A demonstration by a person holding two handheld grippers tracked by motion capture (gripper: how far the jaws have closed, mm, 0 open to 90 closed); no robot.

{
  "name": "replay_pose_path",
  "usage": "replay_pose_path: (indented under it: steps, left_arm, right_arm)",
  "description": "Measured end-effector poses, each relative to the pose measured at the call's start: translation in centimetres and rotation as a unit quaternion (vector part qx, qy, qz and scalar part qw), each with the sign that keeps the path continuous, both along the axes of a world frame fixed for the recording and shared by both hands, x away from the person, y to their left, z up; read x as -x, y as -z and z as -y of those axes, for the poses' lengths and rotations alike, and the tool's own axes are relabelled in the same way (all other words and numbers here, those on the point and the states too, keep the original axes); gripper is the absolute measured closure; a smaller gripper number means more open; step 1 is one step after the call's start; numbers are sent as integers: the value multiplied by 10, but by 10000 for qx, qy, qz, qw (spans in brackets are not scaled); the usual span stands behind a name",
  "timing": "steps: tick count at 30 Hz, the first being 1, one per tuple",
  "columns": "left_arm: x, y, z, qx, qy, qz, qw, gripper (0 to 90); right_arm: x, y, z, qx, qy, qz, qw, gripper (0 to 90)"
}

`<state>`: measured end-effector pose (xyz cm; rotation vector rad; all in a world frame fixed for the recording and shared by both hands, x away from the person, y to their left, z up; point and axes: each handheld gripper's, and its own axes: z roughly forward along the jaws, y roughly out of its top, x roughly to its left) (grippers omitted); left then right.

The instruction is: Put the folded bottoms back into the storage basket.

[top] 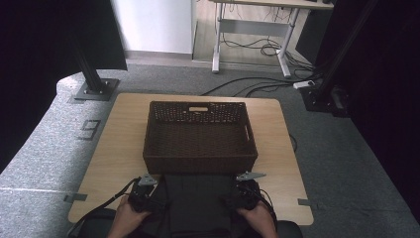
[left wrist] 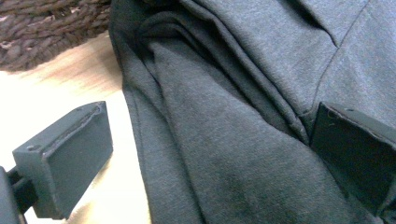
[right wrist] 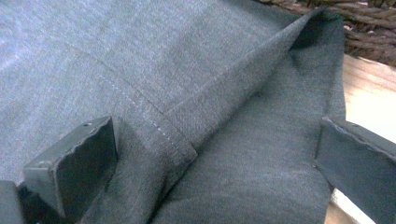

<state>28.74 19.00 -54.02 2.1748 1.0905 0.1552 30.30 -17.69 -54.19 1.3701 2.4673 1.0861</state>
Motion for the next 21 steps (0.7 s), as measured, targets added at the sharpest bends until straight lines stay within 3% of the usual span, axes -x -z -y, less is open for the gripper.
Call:
replay_pose_path:
  steps: [9,12,14,17,21]
  left_arm:
    - [1,-2,2,335,199,-235,9990,8]
    - [0,-2,5,549,326,-384,9972,17]
    - [1,-2,8,490,358,-371,9975,16]
    - [2,-3,12,438,420,-361,9975,49]
    - [3,-3,18,453,472,-339,9973,111]
  right_arm:
    - [0,0,12,-128,147,-124,9997,0]
    - [1,-1,8,-225,-78,-192,9995,0]
    - [2,-1,3,-341,-303,-310,9985,13]
    - [3,-3,-4,-502,-624,-442,9958,112]
    - [0,-6,-9,-503,-718,-634,9941,157]
